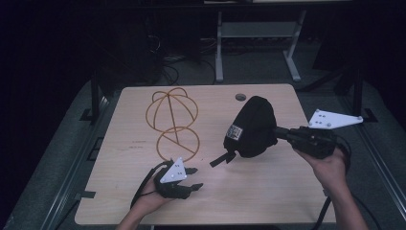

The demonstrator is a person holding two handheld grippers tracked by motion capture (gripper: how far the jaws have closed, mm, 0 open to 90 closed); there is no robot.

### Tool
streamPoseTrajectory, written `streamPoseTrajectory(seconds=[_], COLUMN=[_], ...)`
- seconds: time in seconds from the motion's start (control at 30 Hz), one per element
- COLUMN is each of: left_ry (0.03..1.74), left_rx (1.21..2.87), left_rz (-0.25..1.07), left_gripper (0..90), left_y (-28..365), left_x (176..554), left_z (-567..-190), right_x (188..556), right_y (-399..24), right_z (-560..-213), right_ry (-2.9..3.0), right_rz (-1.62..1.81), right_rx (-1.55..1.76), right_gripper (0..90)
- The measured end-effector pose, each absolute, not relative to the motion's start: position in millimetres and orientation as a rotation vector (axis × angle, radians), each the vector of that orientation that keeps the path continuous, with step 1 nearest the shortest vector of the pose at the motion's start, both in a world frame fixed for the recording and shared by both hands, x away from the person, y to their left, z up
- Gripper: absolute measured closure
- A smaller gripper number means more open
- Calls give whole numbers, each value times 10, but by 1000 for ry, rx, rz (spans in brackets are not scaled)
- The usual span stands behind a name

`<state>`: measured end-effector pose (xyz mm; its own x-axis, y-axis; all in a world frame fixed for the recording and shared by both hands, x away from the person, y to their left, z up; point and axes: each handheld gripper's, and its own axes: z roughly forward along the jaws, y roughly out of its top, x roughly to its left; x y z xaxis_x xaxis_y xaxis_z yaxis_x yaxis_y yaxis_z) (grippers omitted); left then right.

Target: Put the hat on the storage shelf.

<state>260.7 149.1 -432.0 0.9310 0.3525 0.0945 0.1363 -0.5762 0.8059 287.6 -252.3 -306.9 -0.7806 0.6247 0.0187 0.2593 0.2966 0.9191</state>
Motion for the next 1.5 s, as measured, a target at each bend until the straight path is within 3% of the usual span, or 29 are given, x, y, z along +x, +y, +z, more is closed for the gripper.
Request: streamPoseTrajectory(seconds=[0.63,1.5], left_ry=[360,381], left_rx=[2226,2214], left_rz=[289,273], left_gripper=[417,409], left_y=[1475,1519], left_x=[2631,2658], left_z=[-4363,-4350], right_x=[3173,3539], right_y=[-2244,-1447], right_z=[-2568,-1950], right_ry=[2228,2325], right_rz=[1507,1470], right_rx=[733,560], right_gripper=[890,890])
